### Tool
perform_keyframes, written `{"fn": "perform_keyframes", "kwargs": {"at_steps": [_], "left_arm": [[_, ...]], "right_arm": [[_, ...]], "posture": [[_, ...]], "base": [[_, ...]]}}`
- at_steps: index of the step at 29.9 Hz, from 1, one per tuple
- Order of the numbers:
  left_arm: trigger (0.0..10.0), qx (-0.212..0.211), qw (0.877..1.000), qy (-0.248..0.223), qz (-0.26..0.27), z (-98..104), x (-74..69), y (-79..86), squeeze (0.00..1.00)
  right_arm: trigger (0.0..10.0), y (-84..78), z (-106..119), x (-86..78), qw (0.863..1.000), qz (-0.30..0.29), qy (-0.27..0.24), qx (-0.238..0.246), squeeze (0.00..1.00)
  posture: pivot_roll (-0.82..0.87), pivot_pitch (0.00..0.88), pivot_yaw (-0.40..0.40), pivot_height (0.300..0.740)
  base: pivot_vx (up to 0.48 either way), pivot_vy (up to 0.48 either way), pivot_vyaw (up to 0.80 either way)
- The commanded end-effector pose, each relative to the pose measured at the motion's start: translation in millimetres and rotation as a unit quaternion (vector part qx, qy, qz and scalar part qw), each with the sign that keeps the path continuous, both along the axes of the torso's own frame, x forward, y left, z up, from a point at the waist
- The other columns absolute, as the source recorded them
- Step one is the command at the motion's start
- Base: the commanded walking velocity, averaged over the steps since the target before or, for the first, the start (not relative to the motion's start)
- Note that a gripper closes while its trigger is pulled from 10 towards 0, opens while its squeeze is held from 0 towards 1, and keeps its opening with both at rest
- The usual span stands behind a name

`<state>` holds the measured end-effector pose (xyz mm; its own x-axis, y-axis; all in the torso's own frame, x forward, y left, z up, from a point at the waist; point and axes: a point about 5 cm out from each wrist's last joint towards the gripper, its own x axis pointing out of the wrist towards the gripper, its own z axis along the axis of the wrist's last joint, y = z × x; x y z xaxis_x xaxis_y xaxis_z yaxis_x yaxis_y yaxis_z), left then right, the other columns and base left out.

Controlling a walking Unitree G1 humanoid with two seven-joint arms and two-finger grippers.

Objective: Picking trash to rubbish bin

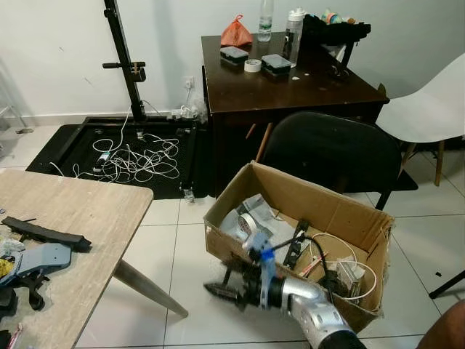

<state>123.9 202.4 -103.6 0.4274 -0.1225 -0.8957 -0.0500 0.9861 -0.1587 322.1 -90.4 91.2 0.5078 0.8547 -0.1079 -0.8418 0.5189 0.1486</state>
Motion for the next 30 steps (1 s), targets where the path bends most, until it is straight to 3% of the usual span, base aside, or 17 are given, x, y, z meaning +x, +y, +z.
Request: {"fn": "perform_keyframes", "kwargs": {"at_steps": [1,8,12,16,19,21,24,25,28,29,30], "left_arm": [[10.0,-0.001,1.000,0.023,0.002,-4.0,-13.0,0.0,0.00],[10.0,-0.001,1.000,0.023,0.001,-4.1,-13.2,-0.1,0.00],[10.0,-0.001,1.000,0.025,-0.002,-4.5,-14.2,-0.9,0.00],[10.0,-0.001,1.000,0.028,0.000,-5.2,-15.9,-1.9,0.00],[10.0,0.000,1.000,0.031,-0.002,-5.5,-16.9,-2.1,0.00],[10.0,0.001,0.999,0.033,-0.005,-5.8,-17.8,-2.2,0.00],[10.0,0.002,0.999,0.035,-0.007,-6.0,-18.4,-2.2,0.00],[10.0,0.002,0.999,0.035,-0.007,-6.0,-18.4,-2.2,0.00],[10.0,0.002,0.999,0.035,-0.009,-6.0,-18.5,-2.2,0.00],[10.0,0.002,0.999,0.035,-0.009,-6.0,-18.5,-2.2,0.00],[10.0,0.003,0.999,0.034,-0.010,-5.9,-18.4,-1.8,0.00]], "right_arm": [[10.0,2.7,-1.9,-1.4,1.000,0.003,-0.003,-0.006,0.00],[10.0,3.1,-9.6,-5.2,1.000,0.012,0.008,-0.023,0.00],[10.0,1.9,-20.3,-10.8,0.998,0.023,0.022,-0.056,0.00],[10.0,-13.7,-43.2,-9.5,0.987,-0.043,0.039,-0.151,0.00],[10.0,-21.6,-49.3,-8.3,0.981,-0.073,0.050,-0.172,0.00],[10.0,-32.3,-54.0,-6.4,0.974,-0.113,0.062,-0.186,0.00],[10.0,-57.3,-67.7,-9.2,0.951,-0.183,0.091,-0.230,0.00],[10.0,-57.3,-67.7,-9.2,0.951,-0.183,0.091,-0.230,0.00],[10.0,-80.0,-83.6,-19.9,0.928,-0.232,0.123,-0.264,0.00],[10.0,-80.0,-83.6,-19.9,0.928,-0.232,0.123,-0.264,0.00],[10.0,-96.2,-97.9,-33.9,0.911,-0.260,0.153,-0.282,0.00]], "posture": [[-0.15,0.146,0.039,0.740],[-0.15,0.146,0.043,0.740],[-0.15,0.147,0.045,0.740],[-0.15,0.152,0.045,0.740],[-0.14,0.152,0.047,0.740],[-0.14,0.153,0.048,0.740],[-0.14,0.153,0.050,0.740],[-0.14,0.153,0.050,0.740],[-0.14,0.152,0.050,0.740],[-0.14,0.152,0.050,0.740],[-0.14,0.153,0.050,0.740]], "base": [[0.000,0.000,0.75],[0.000,0.000,0.75],[0.000,0.000,0.75],[0.000,0.000,0.19],[0.000,0.000,0.00],[-0.122,0.000,0.00],[-0.369,0.000,0.00],[-0.375,0.000,0.00],[-0.394,0.000,0.00],[-0.394,0.000,0.00],[-0.394,0.000,0.00]]}}
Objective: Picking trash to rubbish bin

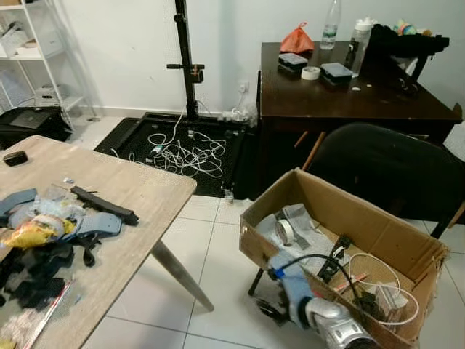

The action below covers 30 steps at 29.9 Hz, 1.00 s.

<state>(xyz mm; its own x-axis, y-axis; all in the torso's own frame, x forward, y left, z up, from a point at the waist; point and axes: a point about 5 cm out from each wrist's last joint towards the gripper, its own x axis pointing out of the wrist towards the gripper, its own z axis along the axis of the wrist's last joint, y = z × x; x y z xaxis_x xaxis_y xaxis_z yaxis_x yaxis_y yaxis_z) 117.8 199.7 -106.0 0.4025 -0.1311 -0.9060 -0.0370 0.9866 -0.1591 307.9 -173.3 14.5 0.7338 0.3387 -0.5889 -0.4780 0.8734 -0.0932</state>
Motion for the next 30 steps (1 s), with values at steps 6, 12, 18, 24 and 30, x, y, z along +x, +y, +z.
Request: {"fn": "perform_keyframes", "kwargs": {"at_steps": [6,12,18,24,30], "left_arm": [[10.0,0.004,1.000,0.021,-0.003,-3.4,-12.5,1.8,0.00],[10.0,0.005,1.000,0.021,-0.007,-3.1,-12.1,2.8,0.00],[10.0,0.004,1.000,0.018,-0.005,-2.7,-10.6,2.2,0.00],[10.0,0.004,1.000,0.019,-0.007,-2.9,-10.4,1.3,0.00],[10.0,0.003,1.000,0.019,-0.007,-3.0,-10.2,0.2,0.00]], "right_arm": [[10.0,-30.1,-36.1,-37.9,0.994,-0.074,0.071,-0.026,0.00],[10.0,-43.1,-52.7,-60.1,0.987,-0.113,0.105,-0.045,0.00],[10.0,-44.2,-63.4,-74.7,0.982,-0.133,0.128,-0.047,0.00],[10.0,-46.0,-69.5,-84.0,0.978,-0.143,0.141,-0.053,0.00],[10.0,-51.0,-76.5,-96.4,0.972,-0.163,0.160,-0.060,0.00]], "posture": [[-0.14,0.154,0.055,0.740],[-0.15,0.153,0.057,0.740],[-0.14,0.152,0.057,0.740],[-0.14,0.151,0.056,0.740],[-0.14,0.150,0.051,0.740]], "base": [[-0.396,0.000,0.00],[-0.395,0.000,0.00],[-0.390,0.000,0.00],[-0.380,0.000,0.00],[-0.377,0.000,0.00]]}}
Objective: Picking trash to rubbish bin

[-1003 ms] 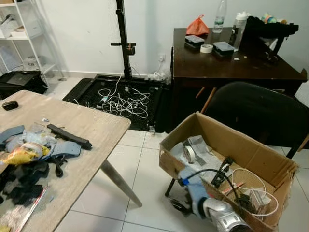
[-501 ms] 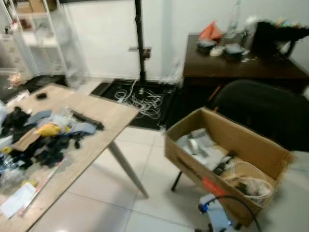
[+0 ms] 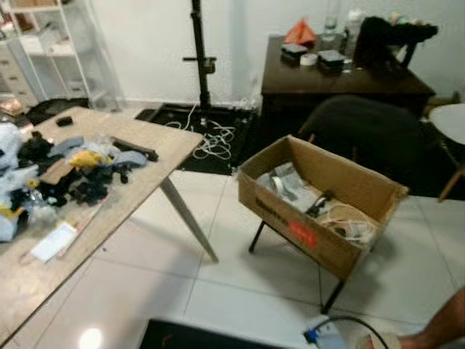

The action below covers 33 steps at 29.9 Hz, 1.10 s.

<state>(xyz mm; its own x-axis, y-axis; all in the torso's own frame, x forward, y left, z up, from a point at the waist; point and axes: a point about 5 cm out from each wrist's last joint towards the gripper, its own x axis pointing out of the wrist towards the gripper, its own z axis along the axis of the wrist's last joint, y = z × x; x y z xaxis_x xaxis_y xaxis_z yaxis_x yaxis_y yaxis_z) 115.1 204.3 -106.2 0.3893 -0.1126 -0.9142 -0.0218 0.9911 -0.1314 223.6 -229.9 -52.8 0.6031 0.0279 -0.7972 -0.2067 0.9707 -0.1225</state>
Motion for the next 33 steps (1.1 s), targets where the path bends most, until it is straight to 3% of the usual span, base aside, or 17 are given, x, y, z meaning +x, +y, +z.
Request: {"fn": "perform_keyframes", "kwargs": {"at_steps": [1,10,27,33], "left_arm": [[10.0,-0.011,1.000,0.013,0.002,-2.8,-7.4,-4.5,0.00],[10.0,-0.005,1.000,0.006,0.013,-1.9,-5.3,-1.7,0.00],[10.0,-0.003,1.000,-0.008,0.015,1.1,2.0,2.9,0.00],[10.0,-0.008,1.000,-0.012,0.011,1.4,6.8,-3.6,0.00]], "right_arm": [[10.0,5.6,-9.2,-12.1,1.000,-0.006,0.024,0.008,0.00],[10.0,5.5,-16.9,-25.8,0.999,-0.026,0.039,0.017,0.00],[10.0,5.1,-15.7,-23.8,0.999,-0.012,0.038,0.008,0.00],[10.0,4.0,-14.7,-22.3,0.999,-0.013,0.037,0.007,0.00]], "posture": [[-0.14,0.150,0.051,0.740],[-0.13,0.151,0.052,0.740],[-0.13,0.147,0.047,0.740],[-0.13,0.145,0.046,0.740]], "base": [[-0.375,0.000,0.00],[-0.190,0.000,0.11],[0.000,0.000,0.72],[0.000,0.000,0.73]]}}
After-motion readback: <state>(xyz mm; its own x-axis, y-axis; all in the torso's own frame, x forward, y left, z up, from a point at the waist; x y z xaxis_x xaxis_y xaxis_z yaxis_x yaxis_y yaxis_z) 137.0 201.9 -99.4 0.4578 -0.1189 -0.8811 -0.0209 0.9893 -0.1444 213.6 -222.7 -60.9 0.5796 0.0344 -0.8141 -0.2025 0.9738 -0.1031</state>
